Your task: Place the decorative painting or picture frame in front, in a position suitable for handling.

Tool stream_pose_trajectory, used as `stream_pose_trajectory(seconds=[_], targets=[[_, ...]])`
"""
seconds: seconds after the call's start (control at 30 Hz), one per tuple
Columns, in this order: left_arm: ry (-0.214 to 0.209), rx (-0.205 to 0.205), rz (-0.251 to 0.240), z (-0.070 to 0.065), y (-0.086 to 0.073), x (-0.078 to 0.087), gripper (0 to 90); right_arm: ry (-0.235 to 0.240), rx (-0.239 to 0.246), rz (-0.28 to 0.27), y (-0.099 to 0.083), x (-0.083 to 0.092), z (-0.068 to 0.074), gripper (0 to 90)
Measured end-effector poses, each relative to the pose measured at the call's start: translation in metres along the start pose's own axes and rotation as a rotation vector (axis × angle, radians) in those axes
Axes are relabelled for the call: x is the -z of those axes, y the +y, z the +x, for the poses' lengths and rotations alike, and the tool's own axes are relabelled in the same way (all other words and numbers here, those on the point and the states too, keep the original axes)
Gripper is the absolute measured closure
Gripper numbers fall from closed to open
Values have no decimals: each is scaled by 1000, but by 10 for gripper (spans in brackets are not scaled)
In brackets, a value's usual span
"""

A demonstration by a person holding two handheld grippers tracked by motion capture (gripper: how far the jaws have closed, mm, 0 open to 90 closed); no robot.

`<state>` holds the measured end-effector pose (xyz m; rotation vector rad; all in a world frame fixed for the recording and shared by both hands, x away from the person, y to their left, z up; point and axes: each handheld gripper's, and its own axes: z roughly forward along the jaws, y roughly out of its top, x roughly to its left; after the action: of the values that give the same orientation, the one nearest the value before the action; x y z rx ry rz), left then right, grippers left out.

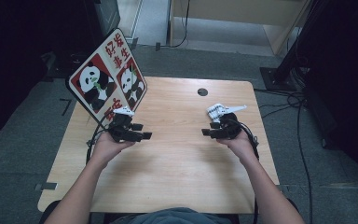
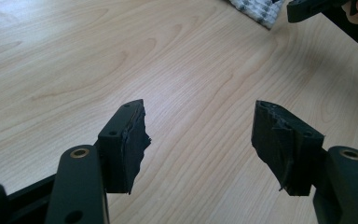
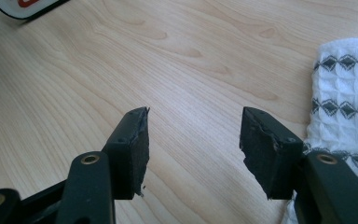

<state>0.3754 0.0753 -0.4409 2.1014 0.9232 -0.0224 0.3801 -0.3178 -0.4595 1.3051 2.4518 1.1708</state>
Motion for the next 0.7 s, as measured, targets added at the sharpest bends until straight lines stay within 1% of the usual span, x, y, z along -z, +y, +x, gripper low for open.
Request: stream_pose_trajectory(seconds=[0.07,0.23,0.4,0.6,0.7], targets=[[2,4,-5,0,-2,3,355,1,-1,0,1,-1,0,431],[3,15,-17,0,-5,7,356,13,15,7,4,-4,2,430],[12,20,-19,1,-9,12,356,22,21,6,8,-7,3,430],[21,27,-33,0,-14,22,357,38,36,16,14,-14,7,430],[13,35,-49,-2,-15,28,356,42,45,20,15,-17,8,428]])
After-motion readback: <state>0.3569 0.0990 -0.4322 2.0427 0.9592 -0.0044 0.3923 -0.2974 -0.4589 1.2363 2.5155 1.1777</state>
